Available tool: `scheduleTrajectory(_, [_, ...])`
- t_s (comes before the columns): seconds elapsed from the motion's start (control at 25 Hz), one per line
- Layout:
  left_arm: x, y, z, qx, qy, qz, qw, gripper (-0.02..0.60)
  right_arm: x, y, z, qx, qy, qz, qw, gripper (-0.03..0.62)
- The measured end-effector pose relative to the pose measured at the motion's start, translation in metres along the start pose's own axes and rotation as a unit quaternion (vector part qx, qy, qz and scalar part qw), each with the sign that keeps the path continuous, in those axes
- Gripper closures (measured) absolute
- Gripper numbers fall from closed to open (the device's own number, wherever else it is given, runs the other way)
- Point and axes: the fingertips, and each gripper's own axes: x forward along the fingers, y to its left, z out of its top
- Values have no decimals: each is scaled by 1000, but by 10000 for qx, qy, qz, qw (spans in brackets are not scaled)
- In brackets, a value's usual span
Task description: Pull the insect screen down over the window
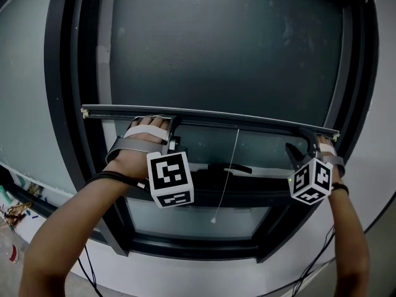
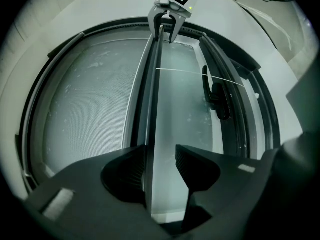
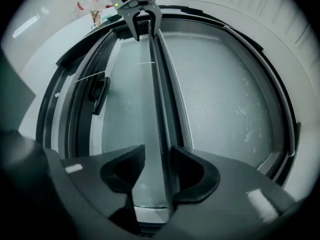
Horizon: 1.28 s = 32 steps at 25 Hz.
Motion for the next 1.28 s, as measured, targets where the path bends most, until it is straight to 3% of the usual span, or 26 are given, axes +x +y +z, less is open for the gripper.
scheduleTrajectory(0.24, [1, 3, 0, -67, -39, -92, 9999, 397, 0, -7, 1, -70, 107, 242, 9996, 495])
scheduleTrajectory(0.48, [1, -44, -3, 11, 6, -684, 9977, 406, -2, 38, -2, -164, 303, 780, 9964, 529])
scheduleTrajectory(0.56, [1, -61, -2, 5, -30, -727, 9973, 374, -3, 53, -4, 26, 240, 819, 9963, 504])
scheduleTrajectory(0.72, [1, -69, -4, -94, -13, -869, 9962, 390, -2, 62, -1, 456, 167, 801, 9956, 491])
scheduleTrajectory(0.84, [3, -78, -1, -91, 17, -1007, 9949, 379, -1, 67, -4, 440, 195, 876, 9950, 519])
scheduleTrajectory(1.04, [3, -115, -1, -46, 110, -1470, 9891, 376, -2, 104, -10, 241, 204, 1415, 9894, 530])
scheduleTrajectory(1.28, [2, -135, -1, -104, 68, -1608, 9869, 354, -7, 125, -10, 434, 170, 1778, 9830, 484])
